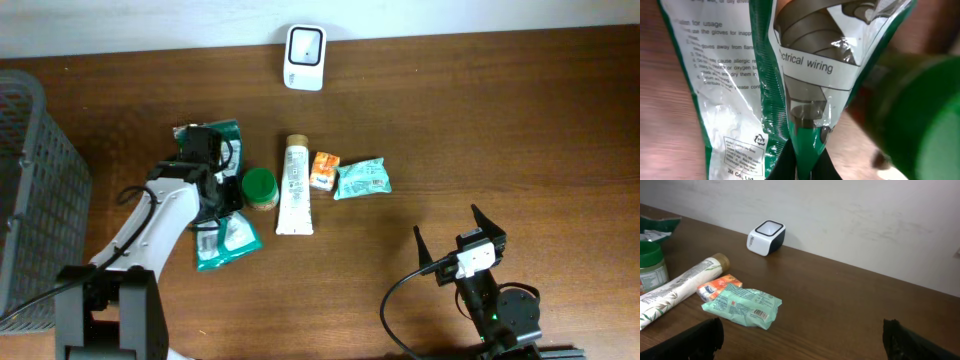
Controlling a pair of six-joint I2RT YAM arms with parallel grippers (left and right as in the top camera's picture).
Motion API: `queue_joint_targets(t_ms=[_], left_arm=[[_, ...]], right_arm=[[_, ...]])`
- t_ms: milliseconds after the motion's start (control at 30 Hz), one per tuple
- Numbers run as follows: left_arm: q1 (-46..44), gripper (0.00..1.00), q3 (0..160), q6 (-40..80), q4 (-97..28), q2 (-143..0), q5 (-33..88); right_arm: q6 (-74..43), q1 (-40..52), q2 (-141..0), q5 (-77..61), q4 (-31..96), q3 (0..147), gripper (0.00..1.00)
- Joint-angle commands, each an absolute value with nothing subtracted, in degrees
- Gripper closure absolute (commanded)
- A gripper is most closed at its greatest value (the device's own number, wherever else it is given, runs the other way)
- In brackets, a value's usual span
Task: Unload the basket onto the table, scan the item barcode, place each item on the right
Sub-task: 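Pull the glove bag out and lay it flat left of the jar, then move the right gripper to the wipes pack and grasp it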
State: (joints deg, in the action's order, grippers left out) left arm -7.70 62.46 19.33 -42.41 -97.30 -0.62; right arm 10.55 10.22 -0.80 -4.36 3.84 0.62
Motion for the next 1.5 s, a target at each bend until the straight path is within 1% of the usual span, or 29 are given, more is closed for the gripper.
queue_joint_targets(t_ms=[0, 33, 100, 133, 167, 200, 233, 267, 367, 467, 567, 700, 833, 933, 1133, 1267, 1467], left_arm=[[-7.7, 0.90, 62.0, 19.7, -42.5, -97.8, -8.2], [-7.7, 0.79, 62.0, 19.7, -42.5, -97.8, -8.2], [-7.8, 0.30, 62.0, 19.7, -42.5, -97.8, -6.3], [-7.8, 0.22, 62.0, 19.7, -42.5, -97.8, -5.2], [-7.8, 0.18, 62.0, 19.7, -42.5, -97.8, -3.9], [-7.8, 0.18, 62.0, 19.6, -42.5, -97.8, -2.9], [-7.8, 0.13, 62.0, 19.6, -42.4, -97.8, -2.3], [-7.8, 0.12, 62.0, 19.6, -42.5, -97.8, -2.1], [-7.6, 0.12, 62.3, 15.7, -42.3, -97.7, 0.4], [-6.2, 0.16, 65.9, 12.8, -42.5, -96.2, 7.9], [-4.7, 0.14, 70.2, 10.2, -43.3, -93.3, 12.5], [-3.9, 0.05, 74.3, 7.9, -43.7, -89.2, 12.7], [-3.9, 0.00, 75.0, 6.9, -43.8, -87.7, 12.7], [-3.4, 0.00, 75.0, 6.5, -43.9, -87.7, 12.5], [2.2, 0.00, 75.0, 6.5, -43.7, -87.7, 12.7], [2.3, 0.00, 74.9, 6.5, -44.3, -87.7, 12.6], [2.3, 0.00, 74.9, 6.5, -44.4, -87.7, 12.2]], right_arm=[[10.5, 10.6, -0.4, -4.3, 4.1, 0.3, 0.02], [10.5, 10.6, -0.4, -4.3, 4.1, 0.3, 0.02], [10.5, 10.6, -0.4, -4.3, 4.1, 0.3, 0.02], [10.5, 10.6, -0.4, -4.3, 4.1, 0.3, 0.02], [10.5, 10.6, -0.4, -4.3, 4.1, 0.3, 0.02], [10.5, 10.6, -0.4, -4.3, 4.1, 0.3, 0.02], [10.5, 10.6, -0.4, -4.3, 4.1, 0.3, 0.02], [10.5, 10.6, -0.4, -4.3, 4.1, 0.3, 0.02], [10.5, 10.6, -0.4, -4.3, 4.1, 0.3, 0.02], [10.5, 10.6, -0.4, -4.3, 4.1, 0.3, 0.02], [10.5, 10.6, -0.4, -4.3, 4.1, 0.3, 0.02], [10.5, 10.6, -0.4, -4.3, 4.1, 0.3, 0.02], [10.5, 10.6, -0.4, -4.3, 4.1, 0.3, 0.02], [10.5, 10.6, -0.4, -4.2, 4.1, 0.3, 0.02], [10.5, 10.5, -0.4, -4.3, 4.1, 0.3, 0.02], [10.5, 10.5, -0.4, -2.3, 4.3, 0.3, 0.02], [10.0, 10.5, -0.5, -9.5, 3.3, 1.6, 0.02]])
